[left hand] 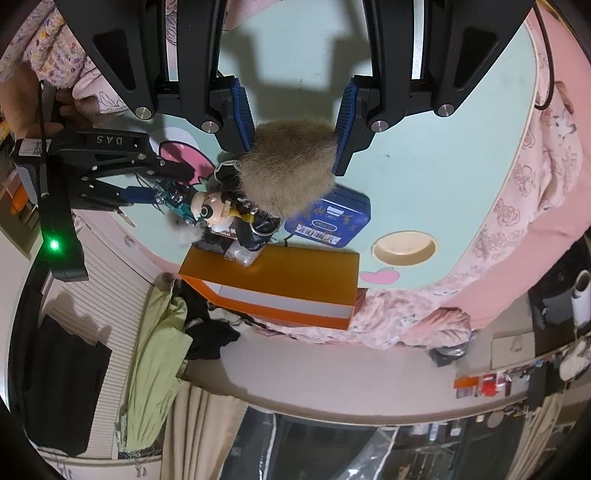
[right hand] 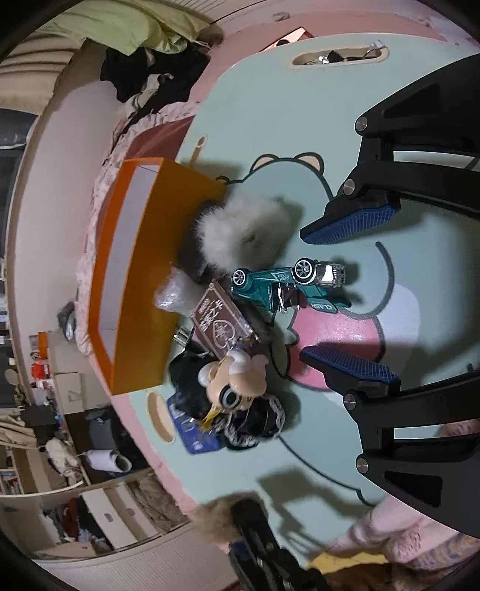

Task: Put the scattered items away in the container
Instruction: 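Lift the beige ball with the left tool while the right tool grasps the green toy car, then drop the beige ball into the box with the left tool while the right tool drops the car in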

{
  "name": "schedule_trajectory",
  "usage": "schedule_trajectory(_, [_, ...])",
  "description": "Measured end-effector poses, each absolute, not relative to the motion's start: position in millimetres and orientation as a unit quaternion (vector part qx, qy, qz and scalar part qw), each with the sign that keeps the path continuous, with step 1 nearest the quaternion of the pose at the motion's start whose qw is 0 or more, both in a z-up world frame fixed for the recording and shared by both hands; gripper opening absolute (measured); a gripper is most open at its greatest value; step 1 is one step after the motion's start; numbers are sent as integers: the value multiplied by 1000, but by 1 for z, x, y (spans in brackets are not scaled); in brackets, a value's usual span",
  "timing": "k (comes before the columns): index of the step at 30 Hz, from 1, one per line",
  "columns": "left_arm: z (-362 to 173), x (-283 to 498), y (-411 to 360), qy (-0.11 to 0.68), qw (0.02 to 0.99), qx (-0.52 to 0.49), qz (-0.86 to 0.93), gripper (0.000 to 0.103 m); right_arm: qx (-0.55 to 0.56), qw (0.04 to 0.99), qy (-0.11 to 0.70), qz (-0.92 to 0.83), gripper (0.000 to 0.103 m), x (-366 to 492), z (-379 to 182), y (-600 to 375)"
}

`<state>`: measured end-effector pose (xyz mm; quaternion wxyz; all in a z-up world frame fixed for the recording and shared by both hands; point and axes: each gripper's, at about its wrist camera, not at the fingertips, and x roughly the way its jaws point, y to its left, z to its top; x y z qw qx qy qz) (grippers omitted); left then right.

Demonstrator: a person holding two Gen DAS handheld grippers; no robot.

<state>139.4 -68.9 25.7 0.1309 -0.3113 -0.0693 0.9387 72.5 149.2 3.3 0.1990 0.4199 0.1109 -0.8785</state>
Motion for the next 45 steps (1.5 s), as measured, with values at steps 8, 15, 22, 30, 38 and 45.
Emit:
schedule_trajectory(8, [28, 143, -67, -67, 129, -300, 943, 38, 417, 219, 57, -880, 23, 88, 9, 170])
schedule_trajectory(15, [34, 145, -66, -59, 131, -291, 946, 38, 376, 246, 15, -893, 23, 109, 34, 192])
schedule_trajectory(22, [51, 134, -67, -71, 138, -282, 947, 38, 350, 266, 6, -898, 23, 109, 51, 187])
schedule_trajectory(30, [90, 83, -57, -34, 148, -255, 955, 38, 341, 239, -20, -909, 23, 68, 70, 195])
schedule_trajectory(38, [104, -31, -34, -19, 157, -312, 937, 38, 348, 212, -27, -913, 23, -4, 84, 183])
schedule_trajectory(45, [80, -106, -36, -83, 146, -397, 903, 59, 419, 162, -47, -892, 24, -90, 64, 172])
